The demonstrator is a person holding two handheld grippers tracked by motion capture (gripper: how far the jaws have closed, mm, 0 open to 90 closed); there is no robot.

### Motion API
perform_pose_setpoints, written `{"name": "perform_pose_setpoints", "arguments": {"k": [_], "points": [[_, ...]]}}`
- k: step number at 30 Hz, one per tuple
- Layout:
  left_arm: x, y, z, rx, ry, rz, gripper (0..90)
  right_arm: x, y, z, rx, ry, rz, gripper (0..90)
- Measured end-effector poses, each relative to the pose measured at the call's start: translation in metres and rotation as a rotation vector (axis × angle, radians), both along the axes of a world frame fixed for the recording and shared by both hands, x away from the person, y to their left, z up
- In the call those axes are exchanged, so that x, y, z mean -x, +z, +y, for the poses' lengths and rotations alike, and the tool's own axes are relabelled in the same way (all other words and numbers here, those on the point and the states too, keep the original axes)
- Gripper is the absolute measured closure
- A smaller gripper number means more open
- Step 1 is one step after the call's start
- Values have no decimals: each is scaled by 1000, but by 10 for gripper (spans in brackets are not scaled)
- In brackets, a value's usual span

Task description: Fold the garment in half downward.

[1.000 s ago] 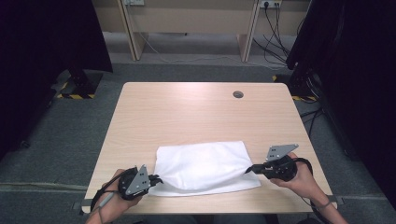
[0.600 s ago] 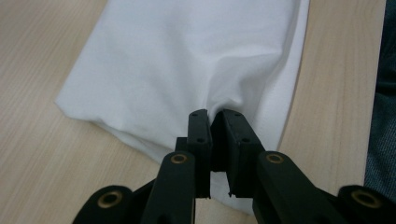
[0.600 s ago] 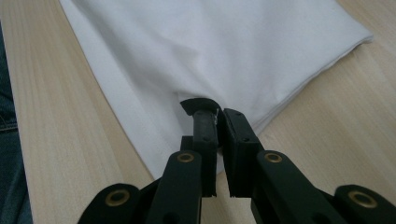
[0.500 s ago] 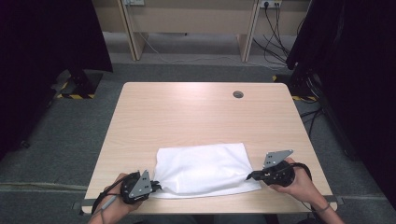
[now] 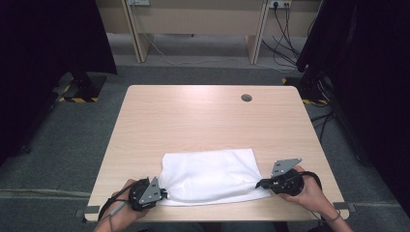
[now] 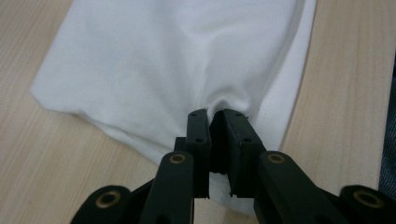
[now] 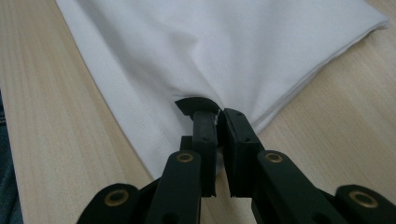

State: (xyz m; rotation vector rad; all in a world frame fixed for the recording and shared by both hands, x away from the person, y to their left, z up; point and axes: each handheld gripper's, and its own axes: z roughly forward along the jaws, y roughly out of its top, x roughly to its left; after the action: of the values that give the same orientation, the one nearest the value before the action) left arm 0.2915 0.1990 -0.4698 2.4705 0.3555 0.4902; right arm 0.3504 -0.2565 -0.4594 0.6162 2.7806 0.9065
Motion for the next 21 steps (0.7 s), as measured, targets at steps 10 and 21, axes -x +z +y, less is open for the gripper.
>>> {"name": "perform_pose_setpoints", "arguments": {"k": [10,21], "points": [[-18,0,-3,-7,16,-9,796,-4,-1,0,0,-34,-10,842],[-55,-1,-4,6,62,-11,793,-23,-1,2,5,-95,-32,838]]}}
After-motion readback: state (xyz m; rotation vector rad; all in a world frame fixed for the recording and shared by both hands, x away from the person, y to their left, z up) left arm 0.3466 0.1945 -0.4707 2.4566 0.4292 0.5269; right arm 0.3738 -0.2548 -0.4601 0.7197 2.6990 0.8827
